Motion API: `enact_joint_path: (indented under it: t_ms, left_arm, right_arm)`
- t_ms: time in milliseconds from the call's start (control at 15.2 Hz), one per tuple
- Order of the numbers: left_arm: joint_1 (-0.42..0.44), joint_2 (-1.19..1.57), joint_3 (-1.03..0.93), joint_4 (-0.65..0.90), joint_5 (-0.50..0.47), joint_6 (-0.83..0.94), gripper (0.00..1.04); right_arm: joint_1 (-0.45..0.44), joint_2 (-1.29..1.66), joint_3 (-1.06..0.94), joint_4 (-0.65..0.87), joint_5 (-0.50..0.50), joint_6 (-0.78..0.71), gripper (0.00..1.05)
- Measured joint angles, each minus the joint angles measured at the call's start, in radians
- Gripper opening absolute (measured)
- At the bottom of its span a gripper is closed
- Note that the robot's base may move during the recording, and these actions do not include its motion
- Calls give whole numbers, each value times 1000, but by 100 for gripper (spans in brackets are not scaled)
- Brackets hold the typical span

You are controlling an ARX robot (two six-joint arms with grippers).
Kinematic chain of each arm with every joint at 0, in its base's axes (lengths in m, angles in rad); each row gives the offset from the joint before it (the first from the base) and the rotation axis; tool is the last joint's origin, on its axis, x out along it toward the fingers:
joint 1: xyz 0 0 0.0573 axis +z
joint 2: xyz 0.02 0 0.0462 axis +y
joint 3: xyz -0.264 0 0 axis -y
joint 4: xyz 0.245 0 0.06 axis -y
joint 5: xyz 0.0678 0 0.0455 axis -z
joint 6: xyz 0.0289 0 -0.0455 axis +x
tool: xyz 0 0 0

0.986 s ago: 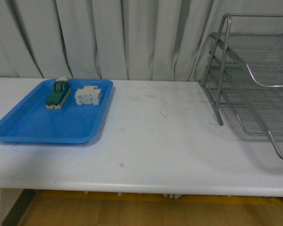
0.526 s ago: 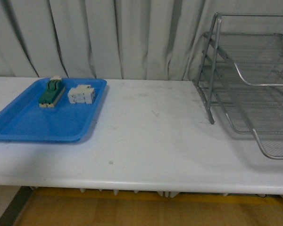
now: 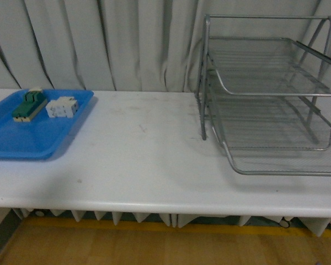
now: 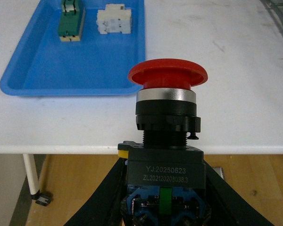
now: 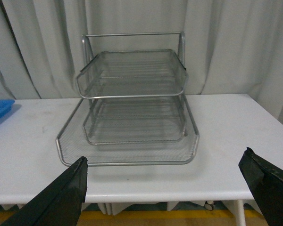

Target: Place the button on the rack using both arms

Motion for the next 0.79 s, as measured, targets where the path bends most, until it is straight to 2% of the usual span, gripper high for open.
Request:
enact_joint_path:
  t_ms: [263, 526, 789]
  left_arm:
    - [-48, 14, 6, -5, -14, -17, 36]
    - [-282, 192, 236, 26, -91, -26, 36]
    - [-524, 581, 651, -26, -69, -23, 36]
  right_arm:
    - [0, 0, 0, -3, 1, 0, 98]
    - [0, 0, 0, 0, 3, 0, 98]
    - [0, 0, 0, 0, 2, 0, 98]
